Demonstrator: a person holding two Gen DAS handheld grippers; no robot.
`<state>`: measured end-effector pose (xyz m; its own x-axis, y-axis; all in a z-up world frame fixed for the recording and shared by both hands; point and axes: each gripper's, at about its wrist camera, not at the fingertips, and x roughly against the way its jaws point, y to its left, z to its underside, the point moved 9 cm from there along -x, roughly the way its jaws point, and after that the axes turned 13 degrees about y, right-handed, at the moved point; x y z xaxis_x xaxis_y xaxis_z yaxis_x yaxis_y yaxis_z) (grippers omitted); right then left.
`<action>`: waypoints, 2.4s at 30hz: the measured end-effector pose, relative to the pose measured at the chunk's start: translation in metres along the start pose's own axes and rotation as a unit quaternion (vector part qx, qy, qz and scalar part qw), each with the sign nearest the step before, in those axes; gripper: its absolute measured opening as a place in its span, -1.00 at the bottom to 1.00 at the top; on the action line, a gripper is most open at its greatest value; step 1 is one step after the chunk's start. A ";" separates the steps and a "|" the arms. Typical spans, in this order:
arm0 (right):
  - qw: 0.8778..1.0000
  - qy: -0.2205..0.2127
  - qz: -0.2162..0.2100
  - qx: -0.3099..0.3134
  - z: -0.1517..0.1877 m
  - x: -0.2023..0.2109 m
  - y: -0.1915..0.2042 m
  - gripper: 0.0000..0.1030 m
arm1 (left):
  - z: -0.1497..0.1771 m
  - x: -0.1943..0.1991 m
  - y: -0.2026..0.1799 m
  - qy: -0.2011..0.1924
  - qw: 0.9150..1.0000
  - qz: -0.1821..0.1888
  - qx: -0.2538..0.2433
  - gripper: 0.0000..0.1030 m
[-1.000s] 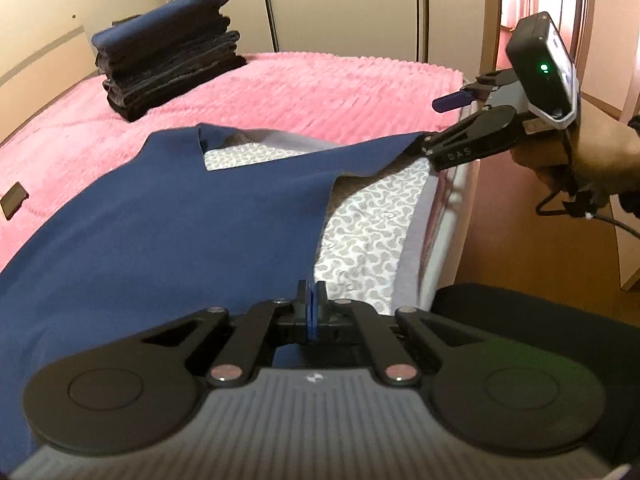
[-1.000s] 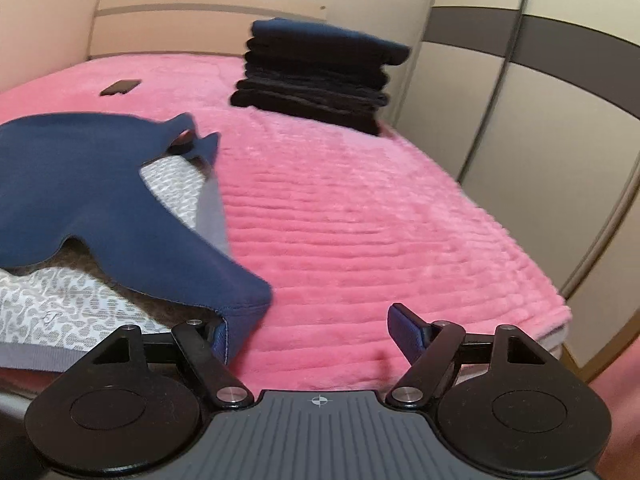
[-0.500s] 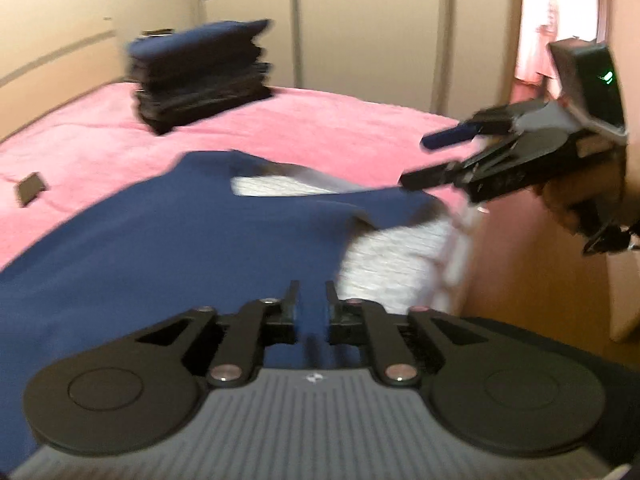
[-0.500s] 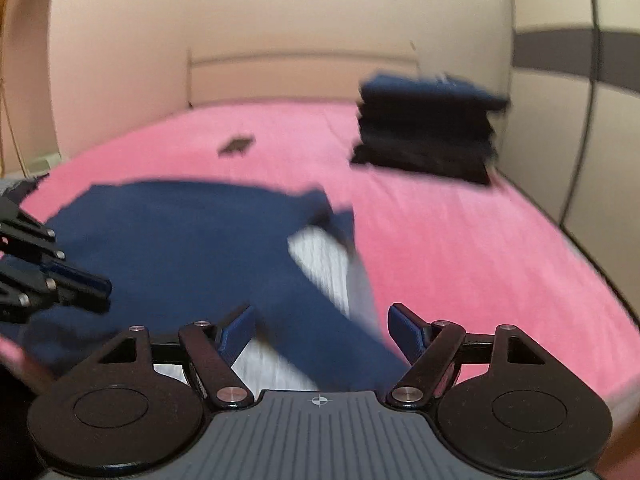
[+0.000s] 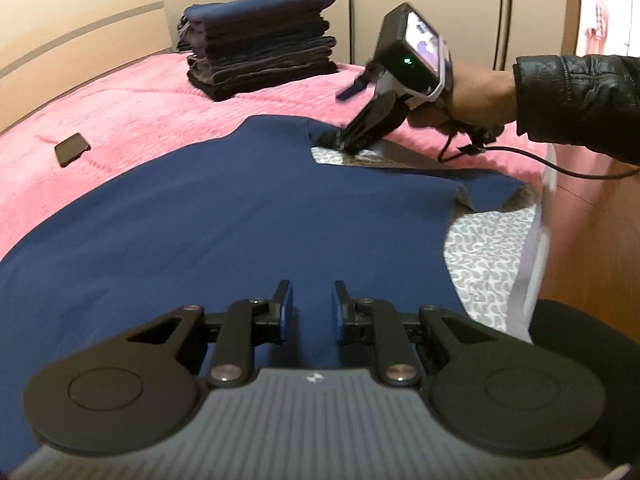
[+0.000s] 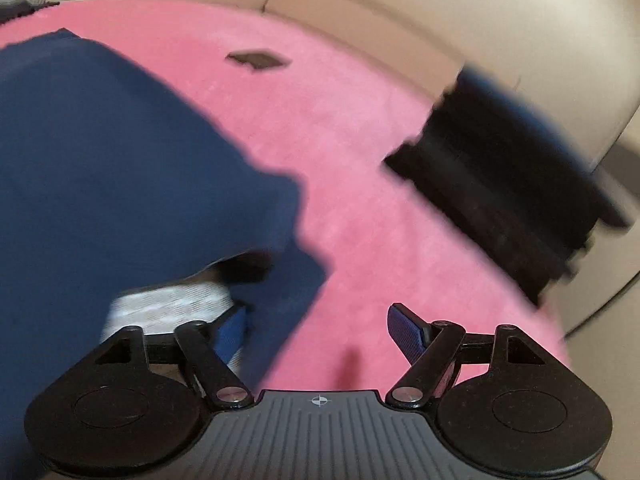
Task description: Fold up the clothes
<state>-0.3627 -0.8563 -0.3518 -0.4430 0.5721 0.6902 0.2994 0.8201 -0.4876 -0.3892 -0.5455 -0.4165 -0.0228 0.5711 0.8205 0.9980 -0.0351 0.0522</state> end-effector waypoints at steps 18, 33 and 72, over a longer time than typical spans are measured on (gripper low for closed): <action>0.966 0.042 -0.059 -0.249 0.042 0.004 -0.074 0.49 | 0.013 0.014 0.009 0.007 1.000 0.006 0.020 -0.64; 0.946 0.000 -0.243 -0.215 0.034 0.137 0.003 0.48 | 0.143 0.116 0.105 0.060 0.983 -0.144 0.097 -0.33; 0.777 0.114 -0.545 -0.294 0.046 0.166 0.185 0.05 | 0.276 0.159 0.224 0.071 0.932 0.103 0.339 -0.36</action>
<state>-0.4195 -0.6099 -0.3526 -0.5636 -0.5328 0.6312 0.2155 0.6429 0.7350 -0.1528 -0.2358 -0.4316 0.2140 0.4931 0.8432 0.7882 0.4228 -0.4473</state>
